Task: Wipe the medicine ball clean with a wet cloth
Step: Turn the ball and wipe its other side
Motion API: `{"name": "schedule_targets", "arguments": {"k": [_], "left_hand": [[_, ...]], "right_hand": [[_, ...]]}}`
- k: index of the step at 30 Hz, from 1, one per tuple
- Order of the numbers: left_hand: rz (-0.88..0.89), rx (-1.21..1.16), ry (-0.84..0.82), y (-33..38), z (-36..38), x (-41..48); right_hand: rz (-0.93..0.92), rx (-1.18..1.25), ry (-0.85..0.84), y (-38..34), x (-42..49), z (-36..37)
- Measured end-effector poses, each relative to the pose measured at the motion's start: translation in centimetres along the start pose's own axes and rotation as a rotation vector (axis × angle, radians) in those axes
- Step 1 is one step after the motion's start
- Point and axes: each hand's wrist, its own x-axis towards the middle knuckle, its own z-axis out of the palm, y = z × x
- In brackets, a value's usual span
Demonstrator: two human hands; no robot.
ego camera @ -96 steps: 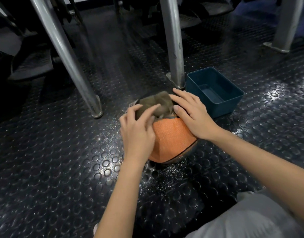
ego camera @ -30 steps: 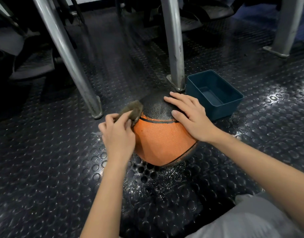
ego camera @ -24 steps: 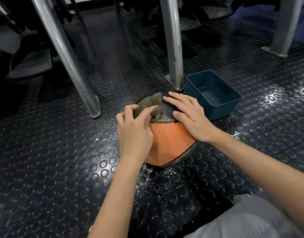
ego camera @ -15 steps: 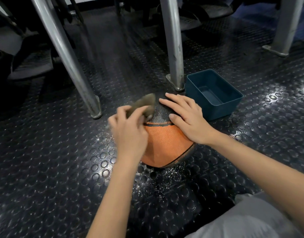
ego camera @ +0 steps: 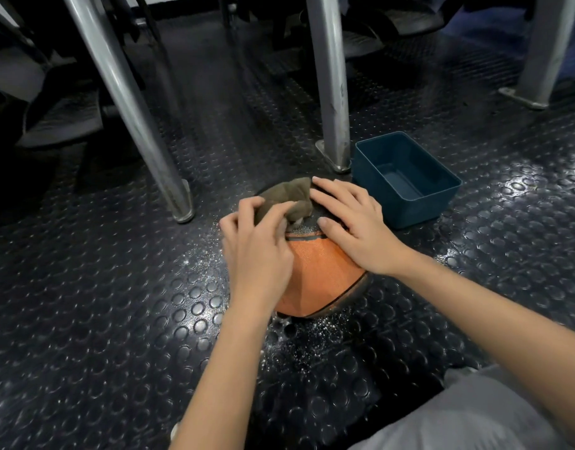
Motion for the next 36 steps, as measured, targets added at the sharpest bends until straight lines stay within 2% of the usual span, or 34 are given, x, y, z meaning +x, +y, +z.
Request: {"name": "schedule_targets", "arguments": {"k": [2,5,7,9,11,13,15,21,23,27,29,33,36], "left_hand": [[-0.063,0.013,-0.010,-1.2,-0.2,0.7],[-0.287,0.051,-0.008,-3.9,-1.1,1.1],[-0.345,0.085,-0.010,-4.1,-1.2,0.8],[-0.303,0.108,0.009,-3.0,-0.9,0.6],[-0.188,0.087,0.031,-1.2,-0.5,0.4],[-0.053,0.057,0.014,0.5,0.0,0.0],[-0.002,0.052,-0.012,1.0,0.2,-0.2],[-0.286,0.122,-0.003,-3.4,-1.2,0.8],[-0.257,0.137,0.028,-2.5,-1.1,0.5],[0.014,0.091,0.032,0.3,0.3,-0.3],[-0.034,0.089,0.023,-0.2,0.3,0.0],[-0.281,0.054,0.026,-3.0,-0.8,0.6],[-0.234,0.062,0.042,-1.8,-0.6,0.2]], "right_hand": [[0.013,0.026,-0.015,0.0,0.2,-0.2],[0.010,0.035,-0.022,0.0,0.2,-0.1],[0.000,0.020,-0.014,0.1,0.0,-0.1],[0.000,0.011,-0.007,0.0,0.0,0.0],[0.012,0.008,-0.006,0.0,0.0,-0.1],[0.019,0.007,-0.002,0.0,0.1,-0.1],[0.023,0.013,-0.006,0.1,0.1,-0.2],[-0.017,-0.008,-0.010,-0.3,0.0,0.2],[-0.034,-0.032,-0.003,-0.5,-0.1,0.4],[-0.021,-0.032,0.001,-0.4,-0.2,0.4],[-0.013,-0.013,-0.015,-0.4,-0.1,0.3],[-0.028,0.002,-0.021,-0.4,-0.1,0.3],[-0.032,0.003,-0.010,-0.4,-0.2,0.4]]}}
